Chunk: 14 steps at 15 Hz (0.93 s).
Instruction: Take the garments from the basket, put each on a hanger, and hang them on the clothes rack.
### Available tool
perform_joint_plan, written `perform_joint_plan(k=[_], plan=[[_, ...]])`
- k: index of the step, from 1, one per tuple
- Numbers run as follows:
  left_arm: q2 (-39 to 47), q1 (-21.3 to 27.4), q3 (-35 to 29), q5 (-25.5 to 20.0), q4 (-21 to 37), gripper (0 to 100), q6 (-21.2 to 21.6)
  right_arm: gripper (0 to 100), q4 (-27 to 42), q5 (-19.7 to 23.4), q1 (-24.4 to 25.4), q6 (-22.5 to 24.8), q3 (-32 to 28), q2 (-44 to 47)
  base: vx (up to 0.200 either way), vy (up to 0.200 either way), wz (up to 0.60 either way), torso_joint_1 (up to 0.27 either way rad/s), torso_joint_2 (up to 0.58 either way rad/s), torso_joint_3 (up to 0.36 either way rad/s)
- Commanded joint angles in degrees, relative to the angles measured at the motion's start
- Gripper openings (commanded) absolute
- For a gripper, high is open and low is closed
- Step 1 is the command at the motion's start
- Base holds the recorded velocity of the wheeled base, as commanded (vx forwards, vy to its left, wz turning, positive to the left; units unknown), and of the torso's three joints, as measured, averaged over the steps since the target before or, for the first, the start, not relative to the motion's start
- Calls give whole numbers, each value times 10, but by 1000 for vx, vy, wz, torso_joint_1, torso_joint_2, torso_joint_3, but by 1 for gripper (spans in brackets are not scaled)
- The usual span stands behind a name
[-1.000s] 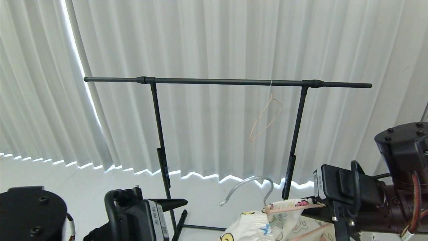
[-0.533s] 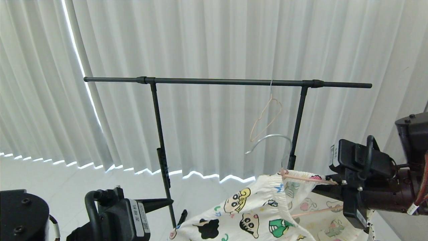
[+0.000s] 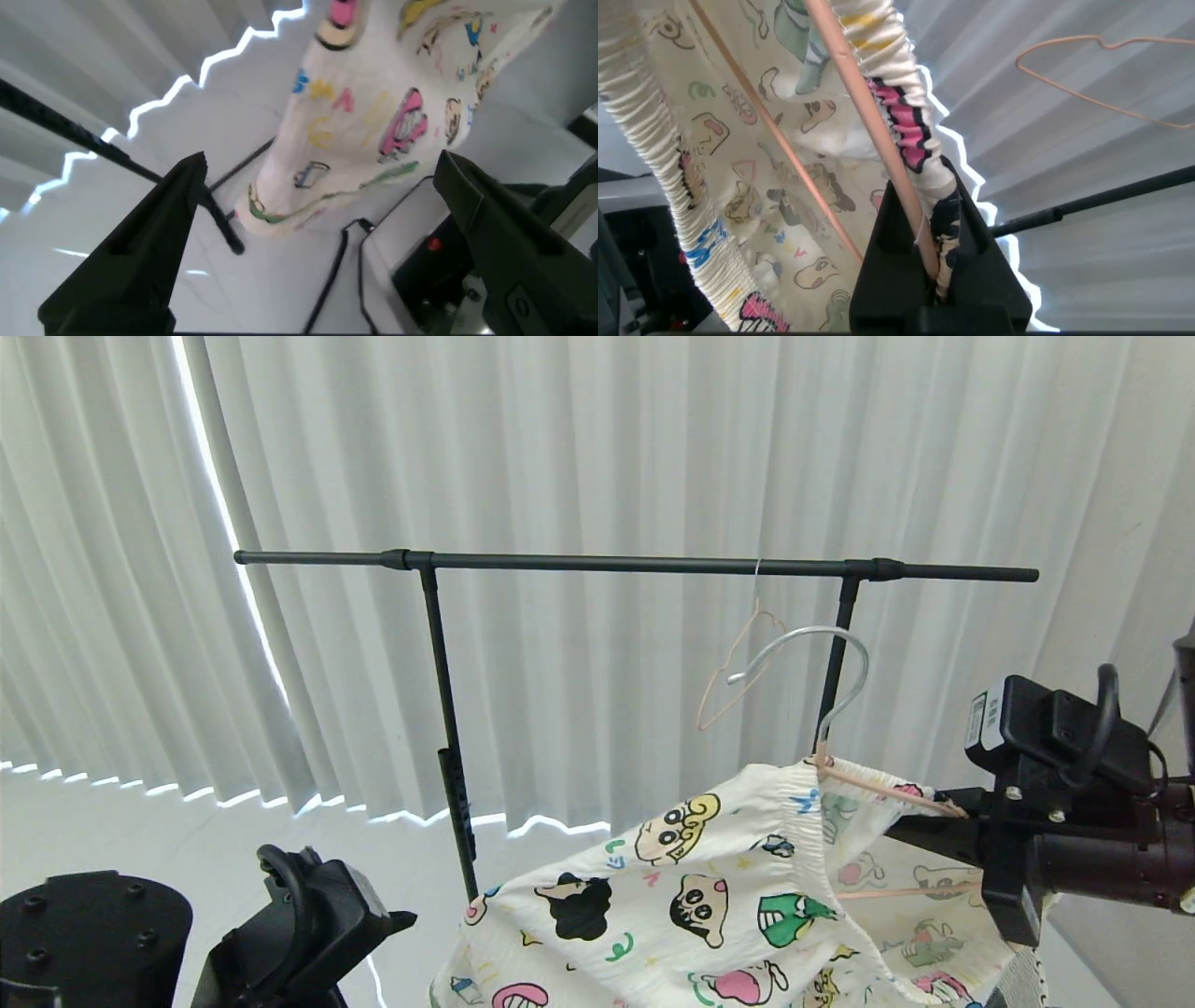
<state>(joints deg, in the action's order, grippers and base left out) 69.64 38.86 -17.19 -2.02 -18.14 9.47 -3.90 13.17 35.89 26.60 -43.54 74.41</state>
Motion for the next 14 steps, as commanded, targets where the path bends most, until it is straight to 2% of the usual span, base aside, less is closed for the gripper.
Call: perform_joint_plan(k=[1,4,5,7,11,12,14], plan=[[17,-1,-7,1,-1,100,-8,0,-1,0,1,0,0,-8,0,0,0,0,0,0],[14,-1,-4,0,-1,100,-5,0,-1,2,1,0,0,-15,0,0,0,0,0,0],[15,-1,-5,0,-1,0,-6,0,-1,9,1,0,0,-18,0,0,0,0,0,0],[15,-1,-11,0,-1,0,-6,0,2,25,1,0,2,-29,0,0,0,0,0,0],[11,-2,-10,1,-1,0,-8,0,3,24,1,0,3,-33,0,0,0,0,0,0],[11,-10,-9,2,-1,0,-9,0,3,23,-3,-1,6,-33,0,0,0,0,0,0],[11,-59,-6,2,-1,0,-9,0,0,21,-15,-10,21,-38,0,0,0,0,0,0]])
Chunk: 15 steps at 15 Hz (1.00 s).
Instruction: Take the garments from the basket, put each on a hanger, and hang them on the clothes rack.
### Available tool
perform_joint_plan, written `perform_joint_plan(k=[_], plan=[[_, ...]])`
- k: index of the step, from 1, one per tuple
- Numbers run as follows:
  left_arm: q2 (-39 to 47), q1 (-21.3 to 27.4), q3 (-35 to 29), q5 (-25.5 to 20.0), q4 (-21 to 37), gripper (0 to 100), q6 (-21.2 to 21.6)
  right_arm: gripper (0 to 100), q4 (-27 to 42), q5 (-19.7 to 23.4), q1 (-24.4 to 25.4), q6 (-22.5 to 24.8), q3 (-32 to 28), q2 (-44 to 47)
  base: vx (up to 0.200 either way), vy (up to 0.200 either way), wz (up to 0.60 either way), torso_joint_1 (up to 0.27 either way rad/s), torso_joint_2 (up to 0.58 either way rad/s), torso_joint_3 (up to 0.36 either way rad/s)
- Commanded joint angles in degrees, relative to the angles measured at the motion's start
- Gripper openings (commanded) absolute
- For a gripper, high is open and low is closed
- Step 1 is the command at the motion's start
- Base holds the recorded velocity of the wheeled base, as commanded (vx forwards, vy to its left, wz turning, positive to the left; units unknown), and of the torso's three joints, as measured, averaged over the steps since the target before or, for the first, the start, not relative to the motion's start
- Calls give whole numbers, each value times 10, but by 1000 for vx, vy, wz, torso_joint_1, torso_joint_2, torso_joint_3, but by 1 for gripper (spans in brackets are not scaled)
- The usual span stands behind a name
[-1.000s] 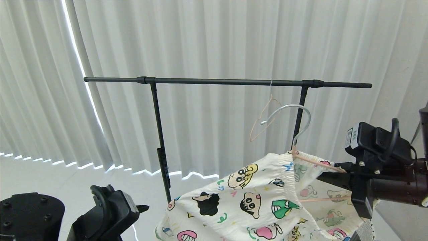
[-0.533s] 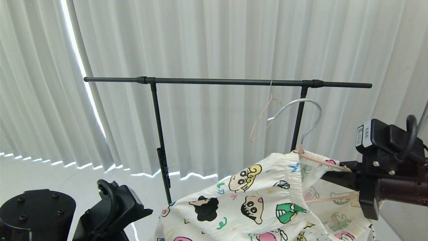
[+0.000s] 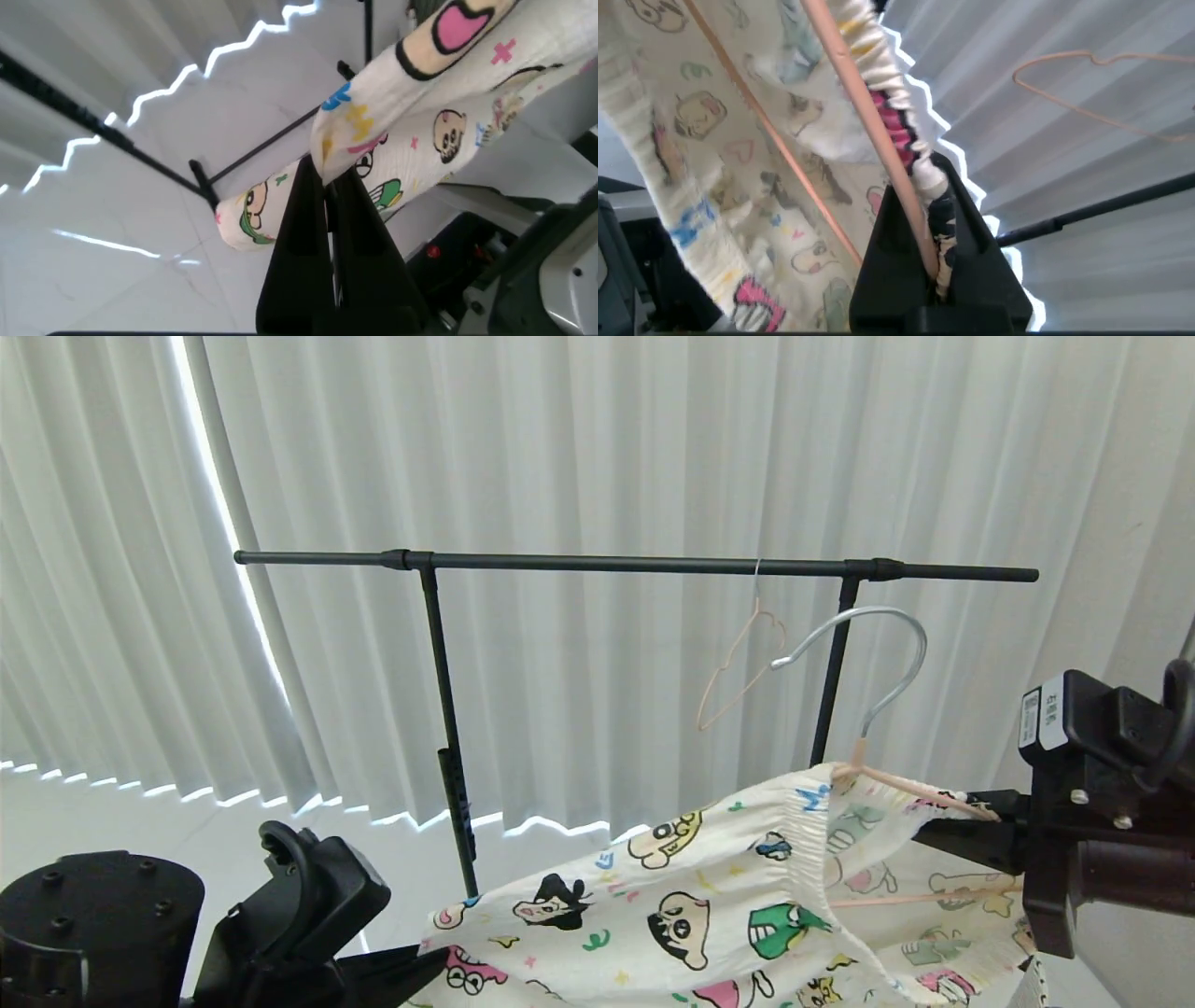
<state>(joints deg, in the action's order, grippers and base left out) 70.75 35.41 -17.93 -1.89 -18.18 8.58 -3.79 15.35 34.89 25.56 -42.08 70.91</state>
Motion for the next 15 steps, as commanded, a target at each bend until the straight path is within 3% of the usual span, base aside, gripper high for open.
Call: perform_joint_plan(k=[1,3,9,10,15], plan=[[0,-47,3,0,0,0,0,0,-2,-1,-10,-9,11,-7,0,0,0,0,0,0],[-1,-76,3,1,0,0,0,0,-2,-1,-16,-28,12,-13,0,0,0,0,0,0],[0,-74,1,4,0,0,10,0,-26,-23,-17,-85,11,-13,0,0,0,0,0,0],[-4,-73,-2,4,0,100,11,0,-26,-23,-17,-86,11,-13,0,0,0,0,0,0],[-26,-67,-5,3,0,100,10,0,-25,-41,-21,-88,11,-10,0,0,0,0,0,0]])
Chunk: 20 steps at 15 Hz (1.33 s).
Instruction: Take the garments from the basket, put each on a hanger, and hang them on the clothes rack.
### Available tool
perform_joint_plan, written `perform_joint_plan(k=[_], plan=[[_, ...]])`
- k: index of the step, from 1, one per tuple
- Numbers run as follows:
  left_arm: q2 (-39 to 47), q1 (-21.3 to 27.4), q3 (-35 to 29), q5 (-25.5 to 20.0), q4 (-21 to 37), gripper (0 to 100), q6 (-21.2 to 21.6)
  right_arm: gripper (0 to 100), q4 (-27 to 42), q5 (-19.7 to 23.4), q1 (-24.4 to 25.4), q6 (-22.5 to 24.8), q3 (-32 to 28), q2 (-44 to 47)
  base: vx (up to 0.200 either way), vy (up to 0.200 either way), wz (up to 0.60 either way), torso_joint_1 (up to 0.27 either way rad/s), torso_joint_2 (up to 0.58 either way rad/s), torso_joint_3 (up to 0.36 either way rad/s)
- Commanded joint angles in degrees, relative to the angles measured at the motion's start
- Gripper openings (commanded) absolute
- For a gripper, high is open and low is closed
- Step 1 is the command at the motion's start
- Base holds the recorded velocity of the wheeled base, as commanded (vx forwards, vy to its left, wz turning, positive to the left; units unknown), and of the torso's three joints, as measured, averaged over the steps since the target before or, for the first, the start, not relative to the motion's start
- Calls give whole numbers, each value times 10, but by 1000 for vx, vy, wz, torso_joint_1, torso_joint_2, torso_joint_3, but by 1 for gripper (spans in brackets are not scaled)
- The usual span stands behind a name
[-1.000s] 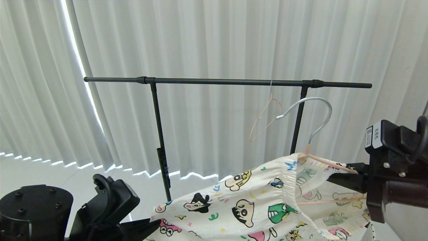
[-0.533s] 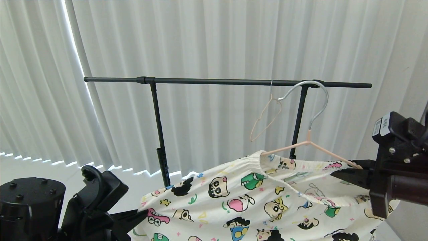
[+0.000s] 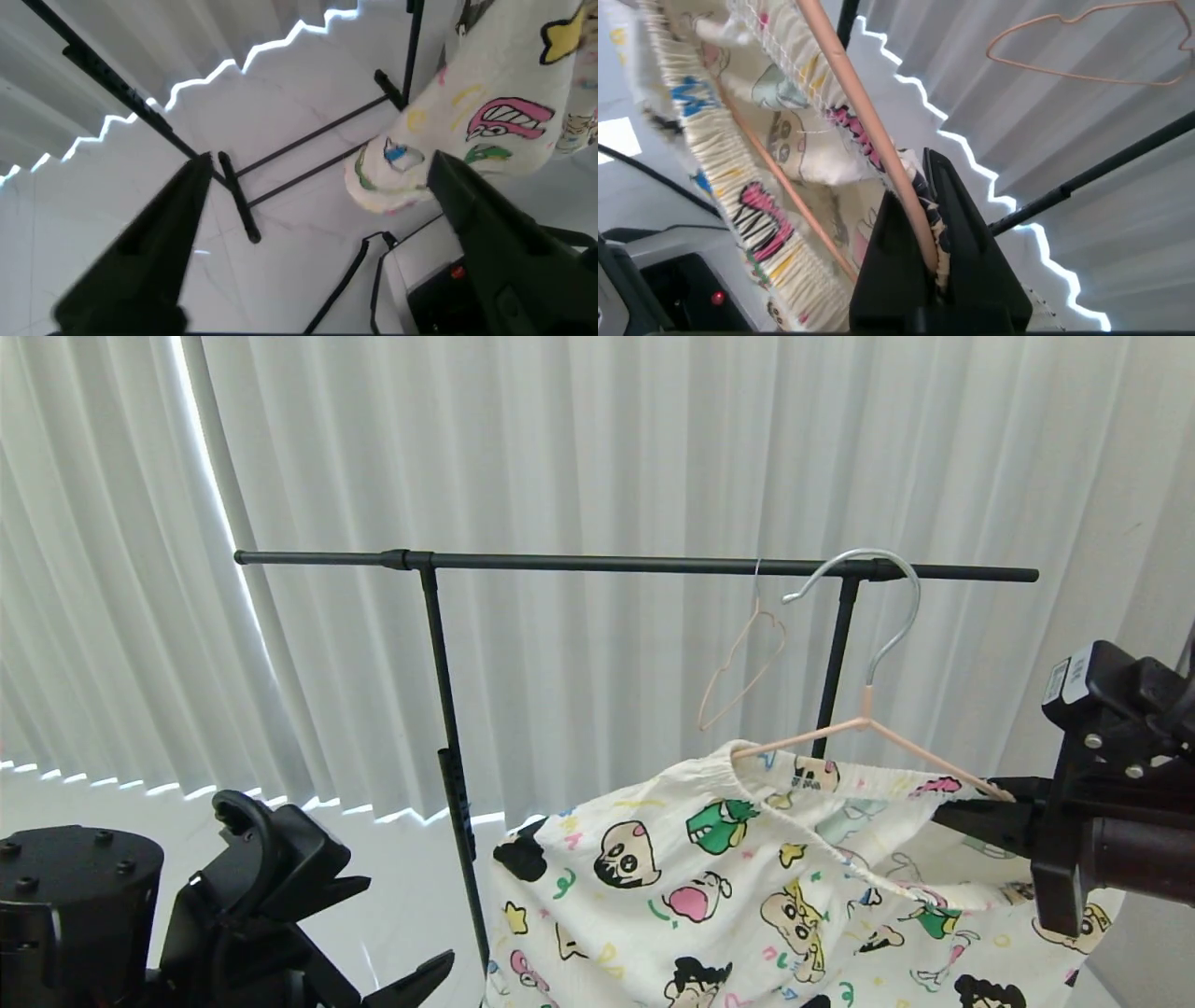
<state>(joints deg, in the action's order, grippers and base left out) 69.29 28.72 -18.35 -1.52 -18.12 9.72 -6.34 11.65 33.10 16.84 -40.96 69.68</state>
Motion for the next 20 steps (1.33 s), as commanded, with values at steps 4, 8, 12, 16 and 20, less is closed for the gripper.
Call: perform_joint_plan(k=[4,8,12,16,20], plan=[[-46,-3,-35,-1,-1,100,-33,0,48,-89,-42,-5,-3,12,0,0,0,0,0,0],[-42,-47,-50,10,-1,100,-33,0,152,-242,-60,-79,-36,54,0,0,0,0,0,0],[-32,-61,-50,80,-1,100,-32,0,309,-339,-60,-249,-120,120,0,0,0,0,0,0],[-6,-61,-51,163,-1,100,-30,0,414,-385,-58,-378,-244,193,0,0,0,0,0,0],[5,-60,-64,169,-1,100,-29,0,426,-396,-57,-409,-316,230,0,0,0,0,0,0]])
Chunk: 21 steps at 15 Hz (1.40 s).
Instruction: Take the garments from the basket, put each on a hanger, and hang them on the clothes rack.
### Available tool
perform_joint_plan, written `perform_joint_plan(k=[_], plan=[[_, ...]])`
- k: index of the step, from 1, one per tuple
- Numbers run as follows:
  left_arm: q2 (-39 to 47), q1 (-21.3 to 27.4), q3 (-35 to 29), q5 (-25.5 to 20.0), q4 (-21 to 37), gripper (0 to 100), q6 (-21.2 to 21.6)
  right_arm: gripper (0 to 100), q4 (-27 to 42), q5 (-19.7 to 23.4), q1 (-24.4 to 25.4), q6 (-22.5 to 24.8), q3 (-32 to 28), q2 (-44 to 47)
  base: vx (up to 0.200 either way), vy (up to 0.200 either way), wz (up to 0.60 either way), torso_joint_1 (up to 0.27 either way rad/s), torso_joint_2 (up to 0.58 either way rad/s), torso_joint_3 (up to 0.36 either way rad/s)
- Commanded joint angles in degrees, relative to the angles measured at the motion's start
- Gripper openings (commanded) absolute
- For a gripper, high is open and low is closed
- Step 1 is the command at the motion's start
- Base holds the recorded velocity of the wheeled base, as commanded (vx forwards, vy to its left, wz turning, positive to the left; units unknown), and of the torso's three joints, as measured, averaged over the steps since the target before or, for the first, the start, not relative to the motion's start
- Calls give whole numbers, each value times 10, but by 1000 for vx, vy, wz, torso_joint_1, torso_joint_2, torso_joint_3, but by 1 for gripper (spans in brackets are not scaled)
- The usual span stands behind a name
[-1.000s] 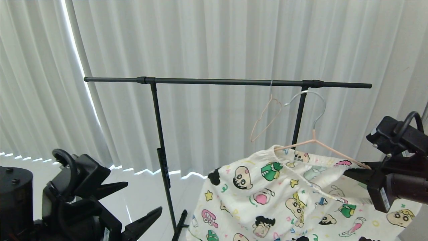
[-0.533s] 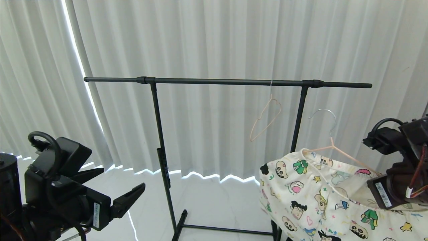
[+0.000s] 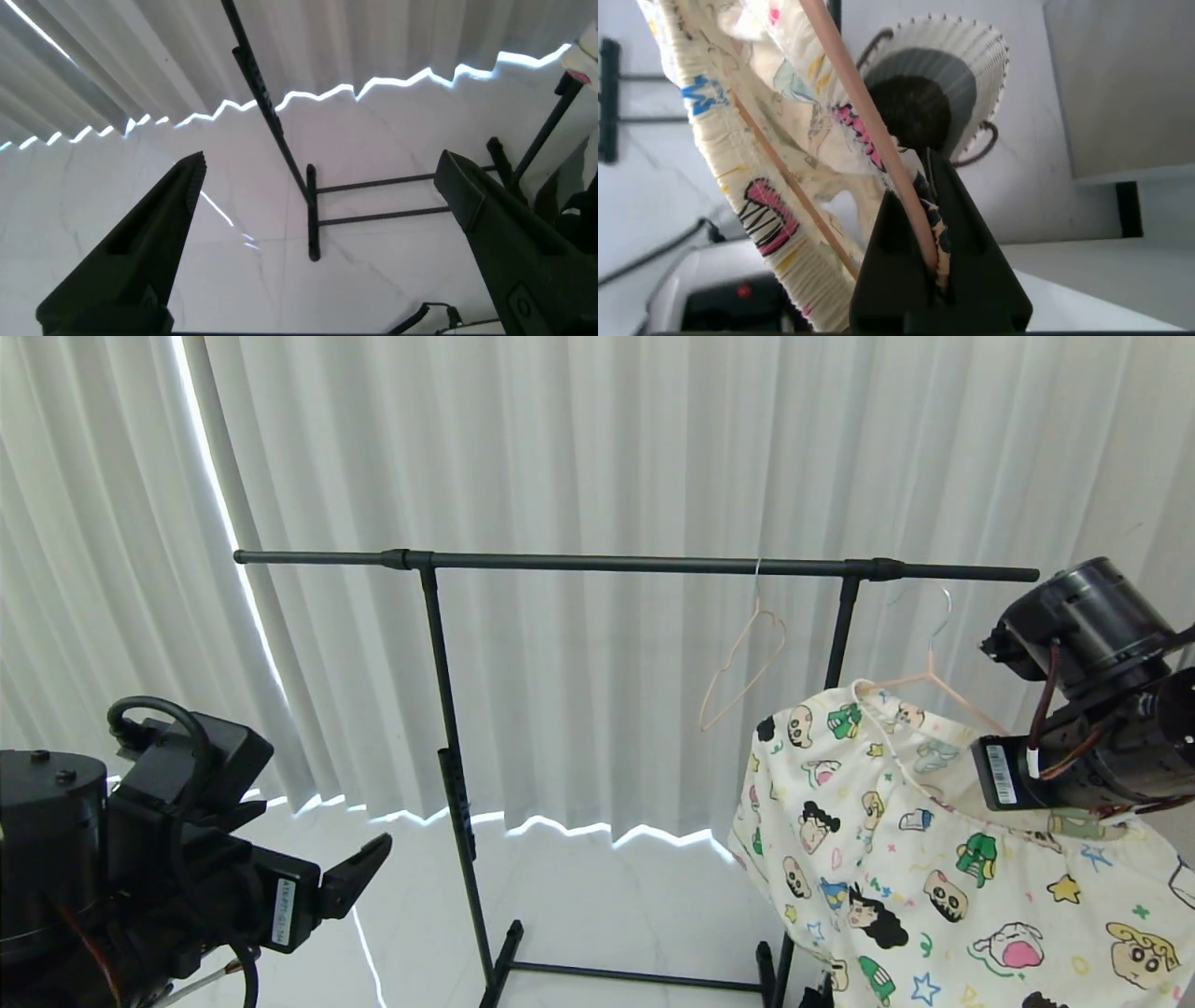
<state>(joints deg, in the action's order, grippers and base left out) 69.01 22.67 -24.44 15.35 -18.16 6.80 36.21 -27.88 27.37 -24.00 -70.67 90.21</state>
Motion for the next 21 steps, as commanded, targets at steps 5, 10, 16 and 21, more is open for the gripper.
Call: perform_joint_plan(k=[5,10,16,21], plan=[[10,2,-4,0,0,100,12,0,0,-71,-22,-2,-88,80,0,0,0,0,0,0],[9,15,-5,-1,0,100,11,0,-17,-87,-23,-2,-143,115,40,0,0,0,0,1],[9,25,-4,-1,0,100,11,0,-20,-110,-24,0,-172,134,200,0,0,5,3,-2],[9,26,-5,-1,0,100,11,0,-20,-134,-37,0,-170,147,200,0,0,0,0,2]])
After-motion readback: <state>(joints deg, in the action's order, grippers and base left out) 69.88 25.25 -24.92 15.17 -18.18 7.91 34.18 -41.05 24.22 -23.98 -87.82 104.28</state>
